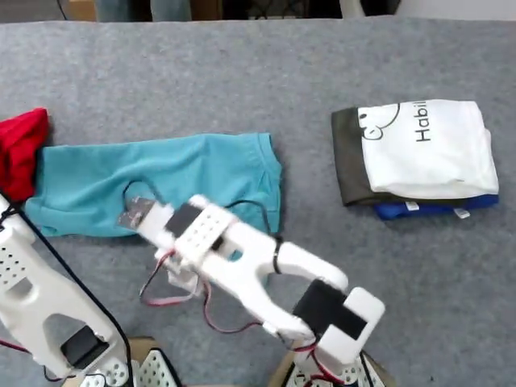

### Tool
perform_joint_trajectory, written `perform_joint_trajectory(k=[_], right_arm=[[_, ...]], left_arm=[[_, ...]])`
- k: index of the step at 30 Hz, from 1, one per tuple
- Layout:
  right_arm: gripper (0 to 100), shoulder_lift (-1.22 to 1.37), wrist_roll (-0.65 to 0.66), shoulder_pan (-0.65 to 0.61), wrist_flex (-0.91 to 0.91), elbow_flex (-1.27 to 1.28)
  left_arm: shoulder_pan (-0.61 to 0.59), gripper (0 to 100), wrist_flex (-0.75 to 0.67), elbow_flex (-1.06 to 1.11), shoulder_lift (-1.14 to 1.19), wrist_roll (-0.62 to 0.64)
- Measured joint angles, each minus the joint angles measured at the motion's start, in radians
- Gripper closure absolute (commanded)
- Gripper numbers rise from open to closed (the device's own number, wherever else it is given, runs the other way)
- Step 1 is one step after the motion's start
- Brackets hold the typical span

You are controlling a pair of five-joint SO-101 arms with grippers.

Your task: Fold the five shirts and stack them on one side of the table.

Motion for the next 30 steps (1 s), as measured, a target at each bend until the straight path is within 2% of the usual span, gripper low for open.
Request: perform_joint_trajectory(k=[4,8,11,15,19,22,26,30], right_arm=[[98.5,-0.043,0.0,0.048,0.098,-0.063],[98.5,-0.107,0.026,0.229,0.186,-0.203],[98.5,-0.107,0.086,0.379,0.169,-0.261],[98.5,-0.049,0.107,0.525,0.049,-0.342],[98.4,0.083,0.112,0.586,-0.061,-0.466],[98.4,0.218,0.112,0.605,-0.11,-0.588],[98.4,0.43,0.092,0.605,-0.137,-0.758],[98.4,0.618,0.014,0.64,-0.123,-0.918]], left_arm=[[-0.002,97,0.0,0.0,0.0,0.0],[-0.002,97,0.0,0.0,0.0,0.0],[0.006,97,0.0,0.0,0.0,0.0],[0.104,97,0.0,-0.006,-0.008,0.002],[0.261,97,-0.002,-0.021,-0.031,0.002],[0.341,97,-0.115,-0.02,-0.025,0.009],[0.341,97,-0.347,-0.014,0.066,0.103],[0.342,97,-0.446,-0.009,0.187,0.101]])
